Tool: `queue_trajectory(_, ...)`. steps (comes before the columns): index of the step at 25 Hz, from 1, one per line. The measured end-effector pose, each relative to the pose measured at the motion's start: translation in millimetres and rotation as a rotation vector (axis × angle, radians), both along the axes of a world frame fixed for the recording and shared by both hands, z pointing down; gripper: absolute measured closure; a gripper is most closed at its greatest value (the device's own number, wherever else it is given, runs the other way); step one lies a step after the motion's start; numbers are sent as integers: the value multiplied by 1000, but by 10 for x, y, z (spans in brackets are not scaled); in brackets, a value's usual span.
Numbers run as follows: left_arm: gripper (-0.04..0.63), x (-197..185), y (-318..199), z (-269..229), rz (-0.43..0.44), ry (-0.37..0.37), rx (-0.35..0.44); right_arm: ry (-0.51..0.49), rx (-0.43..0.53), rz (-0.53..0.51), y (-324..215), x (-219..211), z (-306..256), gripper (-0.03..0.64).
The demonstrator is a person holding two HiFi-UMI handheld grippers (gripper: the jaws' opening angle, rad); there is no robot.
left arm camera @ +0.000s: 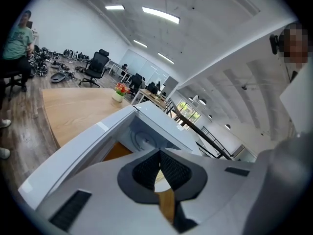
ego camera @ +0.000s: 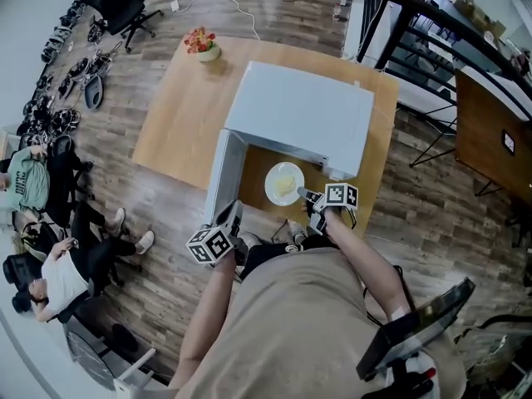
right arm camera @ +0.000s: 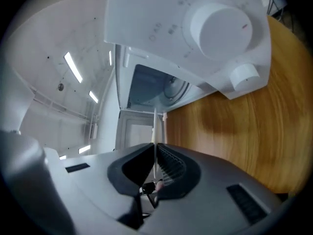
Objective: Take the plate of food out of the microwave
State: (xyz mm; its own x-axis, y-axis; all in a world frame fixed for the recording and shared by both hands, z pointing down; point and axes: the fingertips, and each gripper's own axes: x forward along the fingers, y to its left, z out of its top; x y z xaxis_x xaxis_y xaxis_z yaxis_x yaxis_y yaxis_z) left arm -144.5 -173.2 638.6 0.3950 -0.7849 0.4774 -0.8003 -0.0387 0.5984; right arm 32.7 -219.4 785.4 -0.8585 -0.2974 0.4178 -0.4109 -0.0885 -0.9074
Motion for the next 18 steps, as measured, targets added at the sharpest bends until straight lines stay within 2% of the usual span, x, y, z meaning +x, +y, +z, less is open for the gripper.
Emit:
queue_trajectory(7, 591, -115, 69, -14, -50, 7, -2, 73, -101, 41, -51, -17, 692, 598)
queue_trajectory(11, 591, -136, 83, -32, -77, 18, -2, 135, -111, 35, -92, -6, 980, 597)
queue_trajectory(18, 591, -239, 125, -51, -121, 11, -7, 154, -122, 56, -218, -112, 1284, 598)
